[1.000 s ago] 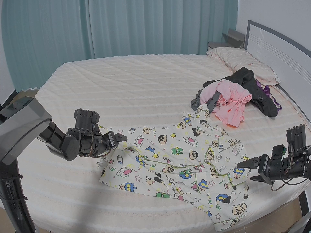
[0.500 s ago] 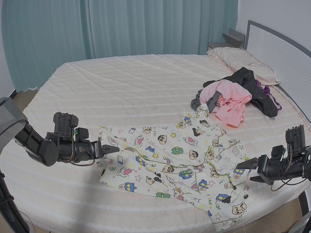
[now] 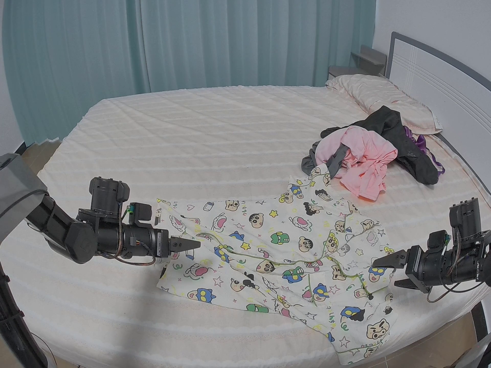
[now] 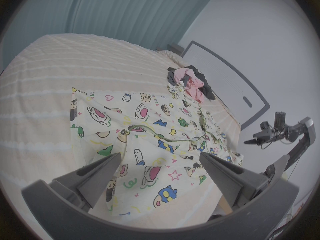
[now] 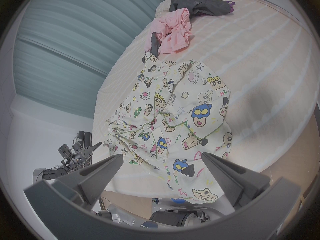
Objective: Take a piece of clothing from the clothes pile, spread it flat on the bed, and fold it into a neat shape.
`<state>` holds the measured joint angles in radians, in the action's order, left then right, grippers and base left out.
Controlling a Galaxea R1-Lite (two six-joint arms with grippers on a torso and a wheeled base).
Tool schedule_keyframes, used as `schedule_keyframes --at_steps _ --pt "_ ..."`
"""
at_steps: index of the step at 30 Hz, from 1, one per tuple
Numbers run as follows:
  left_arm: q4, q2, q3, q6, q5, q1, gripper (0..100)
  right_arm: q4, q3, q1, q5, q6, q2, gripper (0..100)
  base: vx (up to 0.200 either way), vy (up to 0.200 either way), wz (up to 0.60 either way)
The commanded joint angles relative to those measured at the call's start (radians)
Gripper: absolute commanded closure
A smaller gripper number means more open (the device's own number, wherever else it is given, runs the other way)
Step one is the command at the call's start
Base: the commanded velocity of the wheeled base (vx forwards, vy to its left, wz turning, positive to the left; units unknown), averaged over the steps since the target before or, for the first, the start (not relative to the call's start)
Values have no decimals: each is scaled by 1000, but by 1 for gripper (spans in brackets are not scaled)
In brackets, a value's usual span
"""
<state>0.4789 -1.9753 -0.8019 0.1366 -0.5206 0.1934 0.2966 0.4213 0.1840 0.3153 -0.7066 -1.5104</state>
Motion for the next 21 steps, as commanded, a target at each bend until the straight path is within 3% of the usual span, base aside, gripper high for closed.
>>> schedule_keyframes --at_steps 1,21 --pt "1 -83 -20 -46 -1 4 0 1 -1 0 1 -1 -2 0 0 0 0" --pt "-5 -142 -48 -80 7 6 0 1 -1 0 1 -2 -4 0 0 0 0"
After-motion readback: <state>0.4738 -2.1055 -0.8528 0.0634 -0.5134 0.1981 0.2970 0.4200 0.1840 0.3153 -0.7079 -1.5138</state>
